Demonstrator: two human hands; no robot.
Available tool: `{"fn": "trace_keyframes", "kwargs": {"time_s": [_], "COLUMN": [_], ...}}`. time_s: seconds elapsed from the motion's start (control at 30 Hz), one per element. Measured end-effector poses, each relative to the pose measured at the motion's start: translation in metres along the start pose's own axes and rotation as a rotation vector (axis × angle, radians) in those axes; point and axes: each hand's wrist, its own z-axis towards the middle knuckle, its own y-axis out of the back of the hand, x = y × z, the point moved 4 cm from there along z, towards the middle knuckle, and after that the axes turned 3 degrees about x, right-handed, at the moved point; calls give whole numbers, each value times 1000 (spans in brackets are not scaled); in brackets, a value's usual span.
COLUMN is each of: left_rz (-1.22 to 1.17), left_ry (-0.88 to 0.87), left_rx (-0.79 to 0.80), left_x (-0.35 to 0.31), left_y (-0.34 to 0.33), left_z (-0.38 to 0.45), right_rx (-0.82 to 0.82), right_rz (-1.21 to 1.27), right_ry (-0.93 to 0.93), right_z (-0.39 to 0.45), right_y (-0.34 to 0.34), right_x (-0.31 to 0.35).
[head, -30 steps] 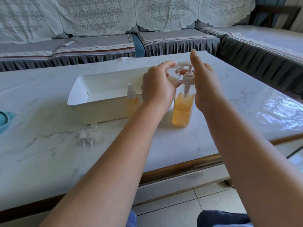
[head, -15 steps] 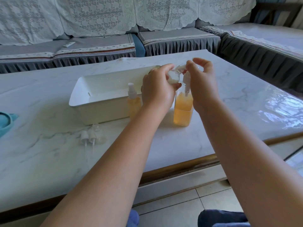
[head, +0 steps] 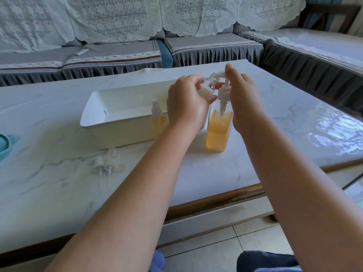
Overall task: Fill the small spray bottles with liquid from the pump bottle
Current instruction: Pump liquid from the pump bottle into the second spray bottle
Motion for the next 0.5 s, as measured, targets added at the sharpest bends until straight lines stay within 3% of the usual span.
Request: {"fn": "trace_keyframes", "kwargs": {"time_s": [0.27, 0.5], "left_rz": [-1, -70], "left_ry": [-29, -10], "left_rx": [38, 51], "left_x": [5, 5], "left_y": [-3, -4], "left_z": [-5, -1], "right_rx": [-95, -15], "right_rz": [-23, 67], "right_ry": [65, 21], "right_z": [-3, -1], "right_y": [0, 0], "right_x": [-7, -1]}}
